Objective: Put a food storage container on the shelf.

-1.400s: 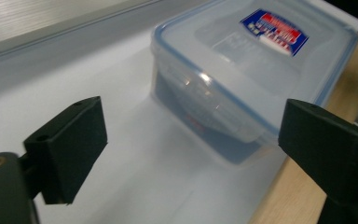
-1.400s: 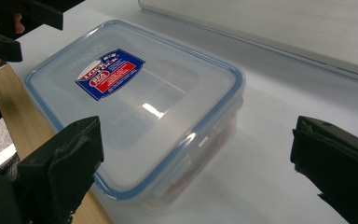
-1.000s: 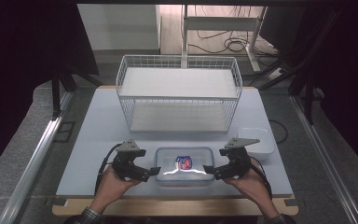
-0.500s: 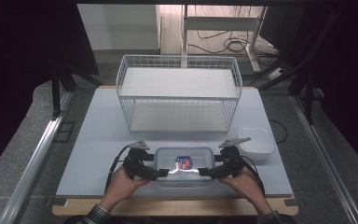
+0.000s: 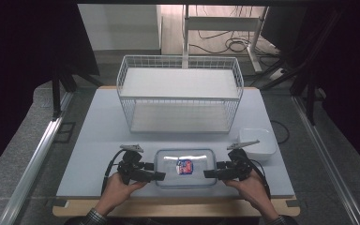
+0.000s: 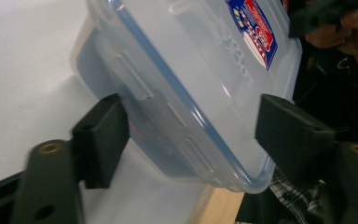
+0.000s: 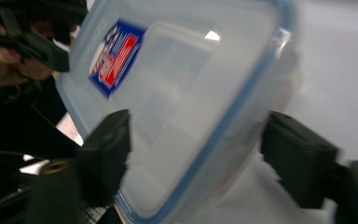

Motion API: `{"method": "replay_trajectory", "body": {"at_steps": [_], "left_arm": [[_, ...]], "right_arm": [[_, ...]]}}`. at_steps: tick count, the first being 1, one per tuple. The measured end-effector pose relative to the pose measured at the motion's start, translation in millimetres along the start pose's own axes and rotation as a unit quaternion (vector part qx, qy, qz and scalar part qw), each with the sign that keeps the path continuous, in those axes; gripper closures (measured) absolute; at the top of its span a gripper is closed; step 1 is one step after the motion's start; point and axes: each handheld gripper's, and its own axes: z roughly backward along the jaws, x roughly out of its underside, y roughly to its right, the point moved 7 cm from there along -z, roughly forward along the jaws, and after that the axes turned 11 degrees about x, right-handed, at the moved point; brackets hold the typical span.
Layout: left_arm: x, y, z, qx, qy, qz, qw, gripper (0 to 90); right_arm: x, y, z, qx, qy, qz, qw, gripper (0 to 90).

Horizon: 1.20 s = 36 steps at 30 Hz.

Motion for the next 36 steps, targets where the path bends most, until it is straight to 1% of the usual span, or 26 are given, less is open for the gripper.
{"method": "replay_trajectory", "body": {"at_steps": [1, 2, 5, 7, 9, 13, 15, 19, 22, 23, 25, 29, 31, 34, 36], "left_arm": [[0.7, 1.1, 1.5, 0.002, 0.009, 0.003, 1.0, 35.2], [1.4, 1.9, 2.1, 0.002, 0.015, 0.006, 0.9999, 37.3], [2.7, 5.9, 3.3, -0.006, 0.024, 0.008, 0.9997, 40.1], [3.4, 8.3, 4.7, -0.009, 0.029, 0.006, 0.9995, 42.7], [3.1, 10.0, 4.7, -0.012, 0.035, 0.005, 0.9993, 44.3], [1.7, 9.5, 4.9, -0.011, 0.048, 0.011, 0.9987, 45.6], [0.5, 9.9, 5.8, -0.018, 0.054, 0.009, 0.9983, 46.4], [-1.7, 10.8, 9.2, -0.024, 0.064, 0.005, 0.9976, 49.0], [-2.3, 10.1, 10.6, -0.027, 0.066, 0.003, 0.9975, 49.6], [-2.6, 10.0, 11.0, -0.029, 0.067, 0.004, 0.9973, 49.6], [-4.0, 9.4, 12.3, -0.033, 0.068, -0.003, 0.9971, 49.6], [-9.1, 11.2, 17.5, -0.034, 0.076, -0.008, 0.9965, 49.8], [-12.7, 12.3, 21.7, -0.03, 0.079, -0.01, 0.9964, 50.6], [-18.7, 14.3, 27.2, -0.033, 0.084, -0.02, 0.9957, 50.7], [-22.7, 16.2, 30.5, -0.036, 0.087, -0.023, 0.9953, 50.6]], "right_arm": [[-0.3, 1.0, 3.6, -0.005, 0.006, -0.007, 0.9999, 37.4], [-0.2, 1.6, 6.0, -0.009, 0.009, -0.012, 0.9998, 39.1], [1.3, -0.5, 9.2, -0.003, 0.012, -0.014, 0.9998, 41.9], [2.6, -0.9, 12.4, -0.009, 0.017, -0.024, 0.9995, 46.8], [4.4, -0.6, 15.4, -0.015, 0.024, -0.033, 0.9991, 48.6], [6.3, -4.2, 17.7, -0.001, 0.029, -0.029, 0.9992, 48.9], [6.0, -5.4, 17.9, 0.005, 0.036, -0.033, 0.9988, 49.4], [3.6, -8.7, 19.4, 0.018, 0.051, -0.028, 0.9981, 51.8], [2.5, -10.4, 19.3, 0.025, 0.062, -0.021, 0.9975, 52.2], [2.1, -10.5, 19.1, 0.025, 0.065, -0.021, 0.9974, 52.5], [0.7, -11.2, 19.8, 0.022, 0.073, -0.022, 0.9969, 53.1], [-4.7, -12.6, 21.2, 0.022, 0.084, -0.014, 0.9961, 53.2], [-9.4, -13.9, 23.0, 0.018, 0.092, -0.009, 0.9955, 53.4], [-16.8, -17.1, 26.3, 0.019, 0.099, -0.001, 0.9949, 53.4], [-22.2, -18.7, 28.5, 0.02, 0.105, 0.004, 0.9943, 53.4]]}}
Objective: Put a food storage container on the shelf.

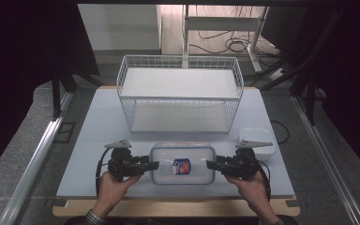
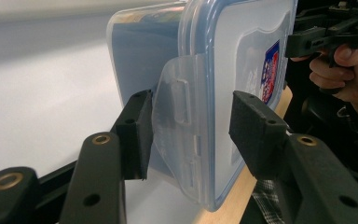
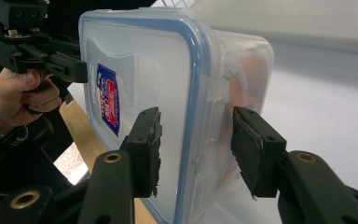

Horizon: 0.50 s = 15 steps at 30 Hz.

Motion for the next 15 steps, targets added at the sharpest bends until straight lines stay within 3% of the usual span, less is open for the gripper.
{"method": "replay_trajectory", "body": {"at_steps": [15], "left_arm": [[-48.3, 7.6, 20.8, -0.016, 0.02, -0.041, 0.9988, 50.6]], "right_arm": [[-49.2, -7.9, 7.6, -0.001, 0.037, 0.025, 0.999, 53.3]]}}
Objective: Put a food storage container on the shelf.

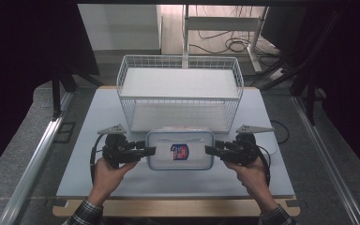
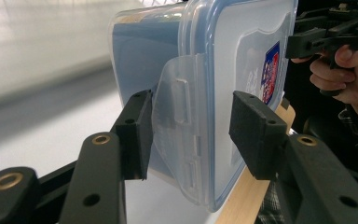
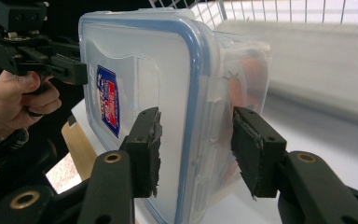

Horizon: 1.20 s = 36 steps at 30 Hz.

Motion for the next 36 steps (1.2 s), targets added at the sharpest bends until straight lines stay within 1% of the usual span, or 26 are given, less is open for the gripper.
{"method": "replay_trajectory", "body": {"at_steps": [2, 5, 11, 17, 23, 31, 36], "left_arm": [[-8.0, 0.5, 1.7, -0.001, 0.002, -0.004, 1.0, 50.6], [-19.5, 1.4, 3.9, -0.002, 0.007, -0.008, 0.9999, 50.6], [-44.7, 2.7, 9.0, -0.007, 0.013, -0.022, 0.9997, 50.6], [-70.3, 1.3, 15.5, -0.009, 0.022, -0.029, 0.9993, 50.6], [-90.7, -1.5, 21.1, -0.009, 0.03, -0.03, 0.9991, 50.6], [-117.8, -7.1, 28.7, -0.005, 0.044, -0.034, 0.9985, 50.7], [-137.1, -10.3, 32.9, -0.009, 0.049, -0.037, 0.9981, 50.7]], "right_arm": [[-7.9, 0.2, 1.4, 0.001, 0.006, 0.004, 1.0, 53.3], [-19.1, 0.1, 3.8, 0.001, 0.011, 0.006, 0.9999, 53.4], [-43.4, 1.9, 7.2, 0.0, 0.028, 0.01, 0.9996, 53.4], [-66.2, 2.6, 8.9, 0.001, 0.039, 0.014, 0.9991, 53.3], [-87.2, 3.1, 8.7, 0.002, 0.048, 0.018, 0.9987, 53.3], [-120.3, 2.8, 9.5, 0.008, 0.061, 0.031, 0.9976, 53.3], [-140.7, 5.0, 7.8, 0.006, 0.068, 0.028, 0.9973, 53.3]]}}
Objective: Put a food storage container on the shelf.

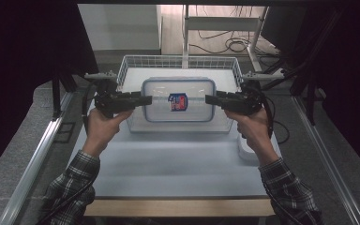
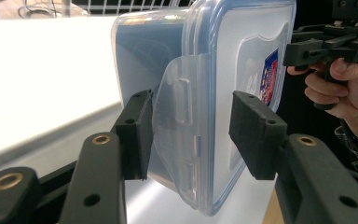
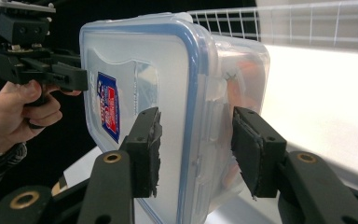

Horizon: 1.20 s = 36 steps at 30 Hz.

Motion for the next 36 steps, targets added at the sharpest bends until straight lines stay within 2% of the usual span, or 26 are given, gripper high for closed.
{"method": "replay_trajectory", "body": {"at_steps": [2, 8, 14, 23, 30, 31, 34, 36], "left_arm": [[-8.2, -1.9, 0.7, -0.001, 0.003, 0.001, 1.0, 50.8], [-30.7, -9.8, 2.0, 0.006, 0.013, 0.005, 0.9999, 52.3], [-41.2, -20.7, -6.2, 0.001, 0.01, 0.013, 0.9999, 52.0], [-48.0, -40.0, -14.9, -0.002, 0.013, 0.027, 0.9995, 50.7], [-45.6, -53.3, -22.4, -0.002, 0.014, 0.035, 0.9993, 49.9], [-45.4, -54.6, -23.1, 0.002, 0.018, 0.036, 0.9992, 49.8], [-46.4, -57.4, -24.4, 0.003, 0.025, 0.036, 0.999, 49.5], [-46.6, -58.9, -26.2, -0.005, 0.025, 0.038, 0.9989, 48.3]], "right_arm": [[-7.1, 2.7, -2.5, -0.002, 0.004, -0.001, 1.0, 53.2], [-23.6, 11.7, -9.8, -0.013, 0.009, -0.026, 0.9995, 53.1], [-33.5, 22.7, -18.1, -0.002, 0.01, -0.039, 0.9992, 52.2], [-45.8, 33.3, -30.2, 0.017, 0.003, -0.045, 0.9988, 51.8], [-44.6, 42.6, -40.0, 0.023, -0.002, -0.054, 0.9983, 52.2], [-45.3, 43.2, -40.3, 0.022, 0.004, -0.058, 0.9981, 52.4], [-48.2, 43.8, -40.3, 0.03, 0.004, -0.053, 0.9981, 52.6], [-49.7, 42.9, -41.0, 0.035, 0.0, -0.051, 0.9981, 52.7]]}}
